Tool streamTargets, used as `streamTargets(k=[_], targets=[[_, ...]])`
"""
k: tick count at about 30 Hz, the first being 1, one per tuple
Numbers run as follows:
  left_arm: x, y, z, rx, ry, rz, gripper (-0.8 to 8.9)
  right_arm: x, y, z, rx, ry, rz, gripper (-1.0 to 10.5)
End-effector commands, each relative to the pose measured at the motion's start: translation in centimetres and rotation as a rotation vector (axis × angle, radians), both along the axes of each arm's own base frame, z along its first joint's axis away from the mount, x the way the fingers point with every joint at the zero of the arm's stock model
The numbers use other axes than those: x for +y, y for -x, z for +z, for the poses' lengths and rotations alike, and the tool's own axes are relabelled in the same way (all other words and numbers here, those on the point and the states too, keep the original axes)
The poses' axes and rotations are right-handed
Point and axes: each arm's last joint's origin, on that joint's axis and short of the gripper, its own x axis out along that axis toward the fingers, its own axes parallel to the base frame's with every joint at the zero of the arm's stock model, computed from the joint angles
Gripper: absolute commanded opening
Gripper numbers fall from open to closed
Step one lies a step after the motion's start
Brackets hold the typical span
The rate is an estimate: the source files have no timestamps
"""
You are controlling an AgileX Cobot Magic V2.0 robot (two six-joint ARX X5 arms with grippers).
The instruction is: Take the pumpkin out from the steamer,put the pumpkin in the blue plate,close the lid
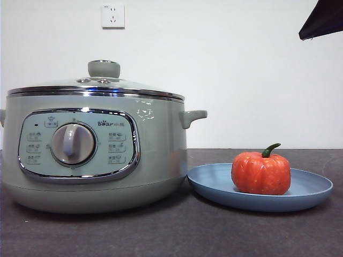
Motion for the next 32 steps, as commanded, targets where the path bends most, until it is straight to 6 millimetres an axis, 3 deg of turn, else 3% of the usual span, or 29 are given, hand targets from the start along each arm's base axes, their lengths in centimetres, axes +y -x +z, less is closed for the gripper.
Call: streamTargets(k=[1,7,20,32], targets=[[0.2,-0.2,-3.0,0.034,-0.004,-0.05,-0.03,0.0,0.0,-0.3,0.005,-0.005,-0.006,0.0],[0.5,-0.4,-6.4,0.107,0.021,-0.01,-0.03,0.0,0.0,-0.3,0.005,-0.006,-0.006,0.0],[0.6,-0.7,-9.7,0.216,0.078,0.008,-0.03,0.0,0.0,-0.3,0.005,-0.006,-0.006,0.0],[0.6,-0.7,-9.6,0.153,0.081,0.013,-0.03,0.0,0.0,-0.3,0.006,-0.005,-0.006,0.0]])
